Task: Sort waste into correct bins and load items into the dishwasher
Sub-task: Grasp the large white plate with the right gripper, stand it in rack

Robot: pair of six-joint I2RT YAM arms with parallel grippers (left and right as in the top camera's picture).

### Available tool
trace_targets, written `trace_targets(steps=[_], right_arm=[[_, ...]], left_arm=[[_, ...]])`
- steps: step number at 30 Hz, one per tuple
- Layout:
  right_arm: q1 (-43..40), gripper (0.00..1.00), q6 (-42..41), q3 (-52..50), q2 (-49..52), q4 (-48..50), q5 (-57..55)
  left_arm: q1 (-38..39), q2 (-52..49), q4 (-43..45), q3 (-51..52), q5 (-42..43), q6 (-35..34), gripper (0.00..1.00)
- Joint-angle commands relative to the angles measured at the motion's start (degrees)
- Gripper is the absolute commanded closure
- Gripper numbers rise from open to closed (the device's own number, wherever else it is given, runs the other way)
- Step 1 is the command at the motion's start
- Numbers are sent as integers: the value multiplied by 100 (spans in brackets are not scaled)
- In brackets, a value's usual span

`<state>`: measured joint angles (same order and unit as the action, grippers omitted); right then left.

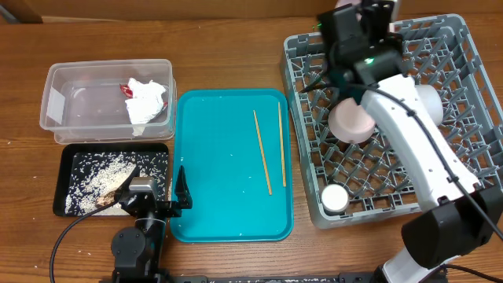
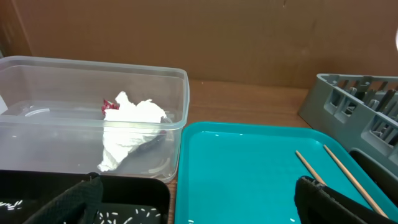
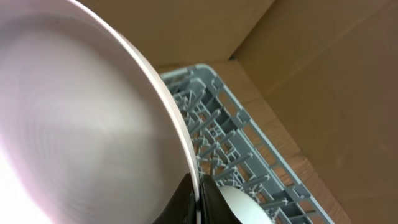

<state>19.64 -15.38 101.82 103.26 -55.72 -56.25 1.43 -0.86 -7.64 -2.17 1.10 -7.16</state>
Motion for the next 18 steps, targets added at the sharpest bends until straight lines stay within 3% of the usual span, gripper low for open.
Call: trace_targets(steps=[1, 12, 13, 14, 16, 18], right_arm=[[39, 96, 334, 13, 87, -33, 304], [555, 96, 542, 13, 1060, -225, 35], [623, 90, 542, 13, 1060, -306, 15], [699, 77, 540, 15, 1056, -358, -9], [922, 68, 540, 22, 1003, -382, -243], [1163, 66, 535, 28, 874, -428, -247]], left_arm=[[11, 59, 42, 52, -2, -57, 0], [11, 59, 42, 52, -2, -57, 0], [11, 59, 42, 52, -2, -57, 0], [11, 59, 42, 52, -2, -59, 0], [11, 59, 42, 52, -2, -57, 0], [11, 59, 42, 52, -2, -57, 0]])
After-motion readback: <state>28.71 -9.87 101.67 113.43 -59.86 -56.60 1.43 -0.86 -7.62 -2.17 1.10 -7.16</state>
